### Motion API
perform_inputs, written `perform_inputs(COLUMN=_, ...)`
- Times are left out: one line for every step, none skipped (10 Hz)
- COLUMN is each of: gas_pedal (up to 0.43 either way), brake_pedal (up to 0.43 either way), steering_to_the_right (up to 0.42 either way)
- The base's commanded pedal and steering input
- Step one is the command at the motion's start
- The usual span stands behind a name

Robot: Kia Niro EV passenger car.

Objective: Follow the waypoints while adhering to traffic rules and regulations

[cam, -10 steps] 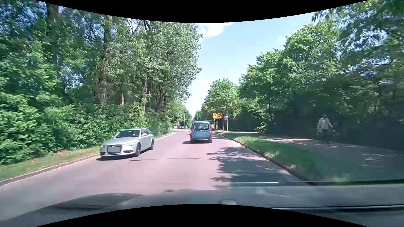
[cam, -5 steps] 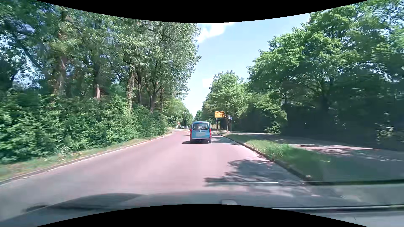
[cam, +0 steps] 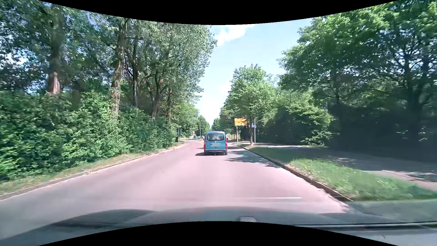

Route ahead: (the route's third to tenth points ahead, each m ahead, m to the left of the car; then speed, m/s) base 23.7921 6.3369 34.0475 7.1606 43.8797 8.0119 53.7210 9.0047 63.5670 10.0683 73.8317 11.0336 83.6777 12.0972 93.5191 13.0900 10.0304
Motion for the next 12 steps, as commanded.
perform_inputs(gas_pedal=0.150, brake_pedal=0.000, steering_to_the_right=-0.010)
perform_inputs(gas_pedal=0.138, brake_pedal=0.000, steering_to_the_right=-0.013)
perform_inputs(gas_pedal=0.138, brake_pedal=0.000, steering_to_the_right=-0.016)
perform_inputs(gas_pedal=0.138, brake_pedal=0.000, steering_to_the_right=-0.017)
perform_inputs(gas_pedal=0.138, brake_pedal=0.000, steering_to_the_right=-0.017)
perform_inputs(gas_pedal=0.138, brake_pedal=0.000, steering_to_the_right=-0.017)
perform_inputs(gas_pedal=0.130, brake_pedal=0.000, steering_to_the_right=-0.016)
perform_inputs(gas_pedal=0.118, brake_pedal=0.000, steering_to_the_right=-0.015)
perform_inputs(gas_pedal=0.118, brake_pedal=0.000, steering_to_the_right=-0.015)
perform_inputs(gas_pedal=0.118, brake_pedal=0.000, steering_to_the_right=-0.015)
perform_inputs(gas_pedal=0.110, brake_pedal=0.000, steering_to_the_right=-0.015)
perform_inputs(gas_pedal=0.110, brake_pedal=0.000, steering_to_the_right=-0.015)
